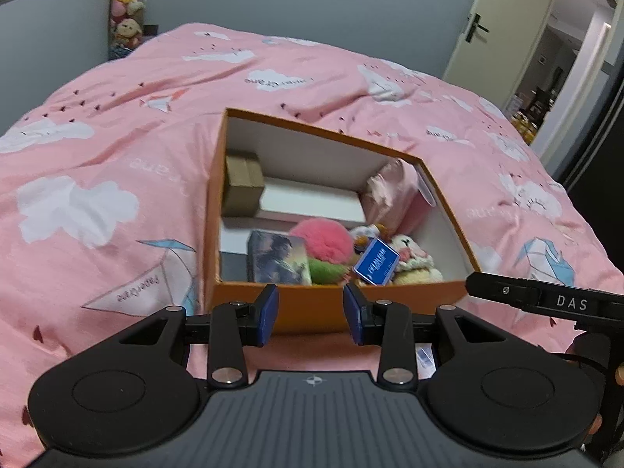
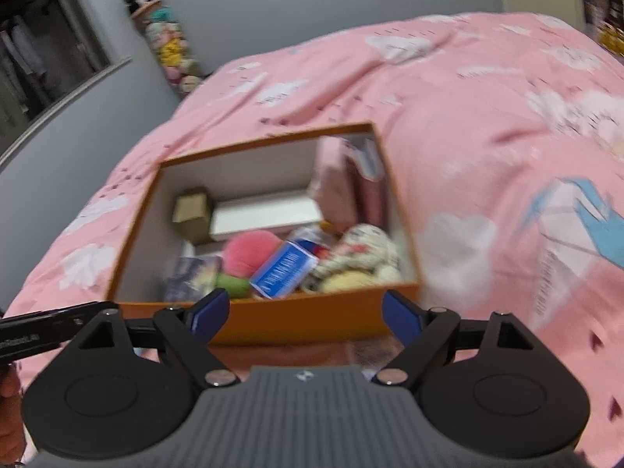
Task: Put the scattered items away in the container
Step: 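Withdraw both grippers up out of the box, then grasp the round compact mirror with the left gripper while the right grasps the white Vaseline tube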
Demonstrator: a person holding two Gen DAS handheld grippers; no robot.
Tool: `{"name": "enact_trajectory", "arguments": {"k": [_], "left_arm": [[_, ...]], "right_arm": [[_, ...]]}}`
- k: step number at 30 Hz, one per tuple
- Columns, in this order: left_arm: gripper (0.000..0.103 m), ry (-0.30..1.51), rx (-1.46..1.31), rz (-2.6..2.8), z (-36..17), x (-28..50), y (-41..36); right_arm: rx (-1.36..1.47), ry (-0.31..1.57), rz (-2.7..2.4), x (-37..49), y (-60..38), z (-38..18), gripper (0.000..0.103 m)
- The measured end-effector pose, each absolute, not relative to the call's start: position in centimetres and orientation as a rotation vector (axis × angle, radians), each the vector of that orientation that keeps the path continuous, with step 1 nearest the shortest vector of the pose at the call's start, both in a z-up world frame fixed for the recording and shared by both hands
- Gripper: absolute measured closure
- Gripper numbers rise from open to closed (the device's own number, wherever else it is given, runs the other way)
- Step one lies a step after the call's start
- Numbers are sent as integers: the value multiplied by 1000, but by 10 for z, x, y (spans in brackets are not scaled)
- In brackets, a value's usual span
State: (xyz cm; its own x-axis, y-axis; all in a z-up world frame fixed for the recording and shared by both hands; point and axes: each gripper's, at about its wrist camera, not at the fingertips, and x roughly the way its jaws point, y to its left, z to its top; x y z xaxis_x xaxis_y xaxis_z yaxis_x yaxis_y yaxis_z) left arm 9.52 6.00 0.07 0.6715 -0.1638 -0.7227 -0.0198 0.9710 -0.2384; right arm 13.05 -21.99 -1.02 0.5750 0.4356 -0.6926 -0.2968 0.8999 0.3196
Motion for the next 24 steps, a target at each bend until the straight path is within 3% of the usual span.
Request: {"name": "enact_trajectory", "arguments": {"k": [7,11,16,24], "left_arm": [[62,898,-219,-150,-11,95,47],[62,937,-207,-150,-16,93,48],[62,1014,-162,-97,-18,96,67],[57,1204,-84,-28,-39,103,99]], "right_arm": [[173,914,357,120,-252,-25,22],[114,981,363,120,-258,-39,38],[-41,1075,406,123,-246,-70,48],[-44,1109,451,130,-239,-84,49]]}}
